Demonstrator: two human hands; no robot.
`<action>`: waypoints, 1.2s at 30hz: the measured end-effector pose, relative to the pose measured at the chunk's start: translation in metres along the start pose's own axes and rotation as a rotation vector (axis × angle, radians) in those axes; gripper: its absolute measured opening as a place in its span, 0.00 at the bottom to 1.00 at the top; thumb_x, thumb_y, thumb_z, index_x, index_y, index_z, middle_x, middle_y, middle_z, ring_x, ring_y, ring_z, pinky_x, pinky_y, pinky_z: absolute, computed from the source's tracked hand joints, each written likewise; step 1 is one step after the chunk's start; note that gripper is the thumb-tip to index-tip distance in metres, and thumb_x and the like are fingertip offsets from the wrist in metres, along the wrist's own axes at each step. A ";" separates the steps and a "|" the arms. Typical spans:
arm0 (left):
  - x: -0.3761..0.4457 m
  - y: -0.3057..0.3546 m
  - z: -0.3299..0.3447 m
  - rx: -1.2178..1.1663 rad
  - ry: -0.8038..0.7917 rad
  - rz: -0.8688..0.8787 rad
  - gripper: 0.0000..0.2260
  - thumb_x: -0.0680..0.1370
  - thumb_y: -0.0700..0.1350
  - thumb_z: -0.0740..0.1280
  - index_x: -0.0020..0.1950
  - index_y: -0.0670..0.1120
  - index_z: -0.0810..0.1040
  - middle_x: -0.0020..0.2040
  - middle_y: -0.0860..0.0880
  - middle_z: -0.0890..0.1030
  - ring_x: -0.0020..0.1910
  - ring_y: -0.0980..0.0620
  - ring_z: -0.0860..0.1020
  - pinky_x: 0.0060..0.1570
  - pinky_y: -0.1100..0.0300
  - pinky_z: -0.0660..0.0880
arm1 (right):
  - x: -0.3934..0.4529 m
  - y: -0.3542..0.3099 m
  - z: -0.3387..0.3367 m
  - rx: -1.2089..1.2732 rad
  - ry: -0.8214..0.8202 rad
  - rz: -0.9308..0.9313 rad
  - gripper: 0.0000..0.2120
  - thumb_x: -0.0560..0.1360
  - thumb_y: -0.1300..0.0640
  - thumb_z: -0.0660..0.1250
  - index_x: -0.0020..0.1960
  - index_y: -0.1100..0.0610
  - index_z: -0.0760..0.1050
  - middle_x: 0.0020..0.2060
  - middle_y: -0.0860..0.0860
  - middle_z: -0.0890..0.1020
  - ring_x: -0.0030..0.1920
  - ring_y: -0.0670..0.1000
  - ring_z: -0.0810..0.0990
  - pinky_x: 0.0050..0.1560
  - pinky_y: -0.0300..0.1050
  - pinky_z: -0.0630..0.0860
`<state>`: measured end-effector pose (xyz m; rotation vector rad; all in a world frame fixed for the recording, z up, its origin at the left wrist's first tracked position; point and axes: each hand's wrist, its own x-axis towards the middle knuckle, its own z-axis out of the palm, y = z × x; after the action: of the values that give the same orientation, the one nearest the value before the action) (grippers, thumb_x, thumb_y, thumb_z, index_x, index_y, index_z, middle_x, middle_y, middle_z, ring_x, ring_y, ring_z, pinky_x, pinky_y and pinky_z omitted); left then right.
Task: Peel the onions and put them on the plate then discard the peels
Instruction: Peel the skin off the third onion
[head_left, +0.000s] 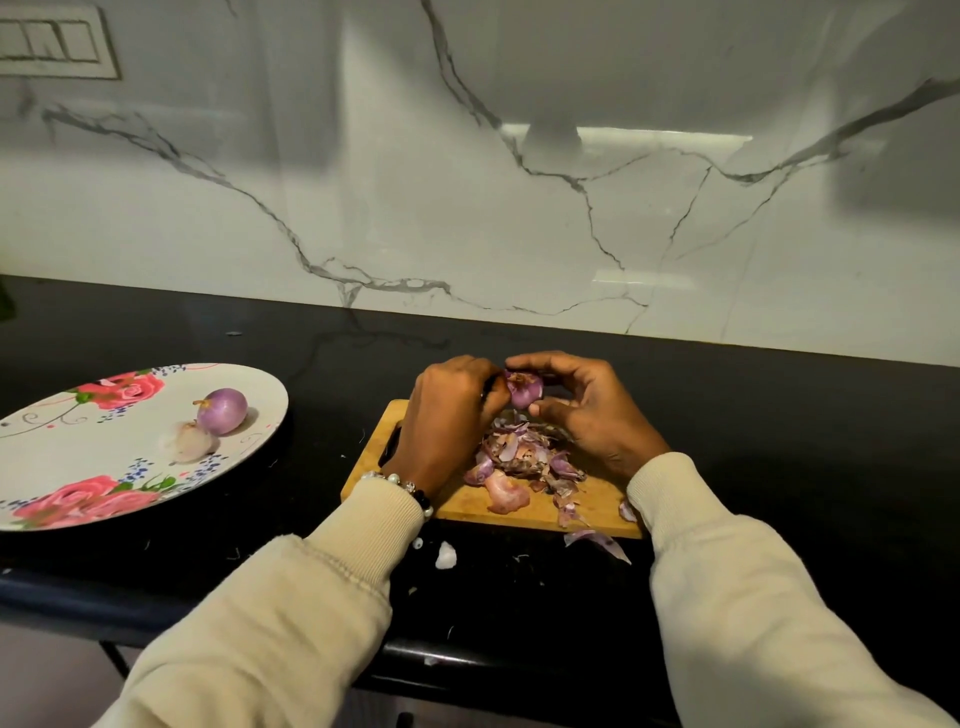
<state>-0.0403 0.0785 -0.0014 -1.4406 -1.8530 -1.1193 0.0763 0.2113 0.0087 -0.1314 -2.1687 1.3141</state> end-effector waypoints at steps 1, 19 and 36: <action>0.000 0.000 0.000 -0.007 0.009 -0.009 0.05 0.76 0.42 0.70 0.49 0.40 0.82 0.41 0.45 0.83 0.38 0.49 0.80 0.38 0.49 0.78 | 0.000 -0.001 0.001 0.010 0.008 0.003 0.24 0.72 0.76 0.68 0.61 0.55 0.80 0.60 0.51 0.81 0.61 0.47 0.79 0.60 0.41 0.78; 0.002 0.010 0.006 -0.217 0.102 -0.275 0.02 0.76 0.39 0.66 0.45 0.42 0.75 0.42 0.48 0.76 0.39 0.51 0.74 0.39 0.54 0.74 | 0.001 -0.004 0.009 0.033 0.121 -0.079 0.27 0.66 0.78 0.71 0.53 0.49 0.83 0.57 0.50 0.80 0.60 0.47 0.79 0.57 0.43 0.80; 0.011 0.018 0.002 -1.125 0.037 -0.915 0.09 0.82 0.43 0.62 0.56 0.39 0.76 0.40 0.39 0.81 0.28 0.51 0.75 0.29 0.56 0.68 | -0.001 -0.010 0.010 0.103 0.126 -0.068 0.25 0.67 0.78 0.71 0.55 0.52 0.82 0.58 0.51 0.81 0.59 0.46 0.80 0.59 0.47 0.79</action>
<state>-0.0267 0.0872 0.0118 -0.9038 -1.9343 -2.9217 0.0742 0.1985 0.0133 -0.0962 -1.9795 1.3390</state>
